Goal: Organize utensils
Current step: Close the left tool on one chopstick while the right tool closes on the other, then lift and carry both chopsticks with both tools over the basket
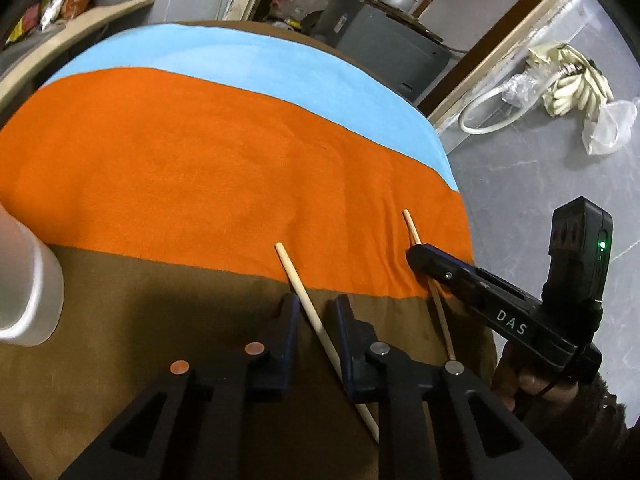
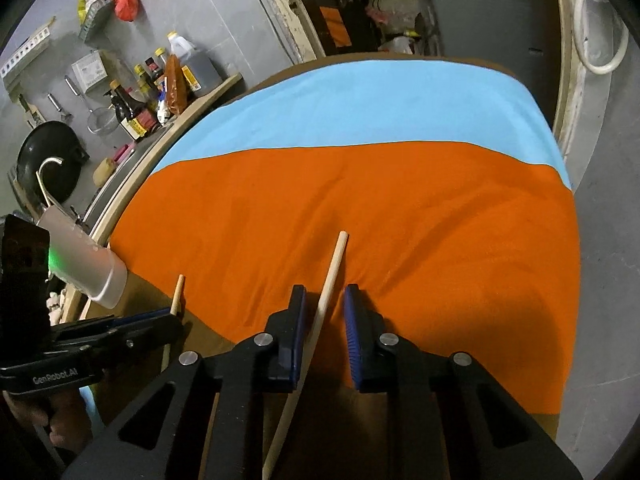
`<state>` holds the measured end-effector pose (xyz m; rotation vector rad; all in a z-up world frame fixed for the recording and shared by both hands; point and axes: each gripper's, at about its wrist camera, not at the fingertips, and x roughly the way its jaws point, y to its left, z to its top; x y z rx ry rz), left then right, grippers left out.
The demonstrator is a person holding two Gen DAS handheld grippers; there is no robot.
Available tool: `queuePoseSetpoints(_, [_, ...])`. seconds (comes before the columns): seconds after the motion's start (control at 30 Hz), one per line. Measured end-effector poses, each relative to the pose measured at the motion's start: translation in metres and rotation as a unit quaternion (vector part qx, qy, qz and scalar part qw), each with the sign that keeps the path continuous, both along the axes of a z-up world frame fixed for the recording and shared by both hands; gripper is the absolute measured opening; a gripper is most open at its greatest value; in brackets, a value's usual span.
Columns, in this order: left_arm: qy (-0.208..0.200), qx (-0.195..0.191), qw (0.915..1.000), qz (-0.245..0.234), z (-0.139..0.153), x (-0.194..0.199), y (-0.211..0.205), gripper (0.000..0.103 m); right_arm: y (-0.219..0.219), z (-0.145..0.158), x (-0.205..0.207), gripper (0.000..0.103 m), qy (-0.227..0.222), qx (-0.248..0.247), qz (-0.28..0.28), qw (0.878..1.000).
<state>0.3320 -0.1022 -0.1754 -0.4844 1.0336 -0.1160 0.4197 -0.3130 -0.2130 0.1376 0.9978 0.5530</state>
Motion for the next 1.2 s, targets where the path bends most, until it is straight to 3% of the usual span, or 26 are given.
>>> queuePoseSetpoints(0.3, [0.026,0.014,0.9995,-0.008,0.002,0.013,-0.002,0.01,0.019,0.0,0.015,0.016,0.064,-0.057,-0.022,0.996])
queuePoseSetpoints(0.37, [0.028,0.008,0.9995,-0.006,0.003,0.012,0.0,0.009,0.02,0.0,0.015,0.009,0.068,-0.058,-0.028,0.996])
queuePoseSetpoints(0.57, [0.004,0.011,0.9999,-0.01,0.017,0.0,0.002,0.005,0.002,0.004,-0.005,0.004,0.084,-0.007,-0.076,0.994])
queuePoseSetpoints(0.77, [-0.054,0.005,0.9984,-0.013,0.05,-0.022,0.015,0.005,-0.009,0.046,-0.05,0.004,0.011,0.071,-0.117,0.991])
queuePoseSetpoints(0.83, [-0.078,0.008,0.9969,-0.012,0.064,-0.031,0.02,0.005,-0.01,0.052,-0.056,0.004,0.0,0.076,-0.121,0.99])
queuePoseSetpoints(0.87, [-0.09,0.012,0.9958,-0.012,0.071,-0.036,0.023,0.005,-0.01,0.07,-0.075,0.004,-0.038,0.09,-0.131,0.987])
queuePoseSetpoints(0.97, [-0.127,0.023,0.9916,-0.011,0.091,-0.048,0.031,0.005,-0.004,0.096,-0.096,0.004,-0.088,0.113,-0.138,0.98])
queuePoseSetpoints(1.2, [-0.197,0.047,0.9791,-0.021,0.143,-0.08,0.063,0.005,0.033,0.146,-0.123,0.004,-0.153,0.149,-0.127,0.969])
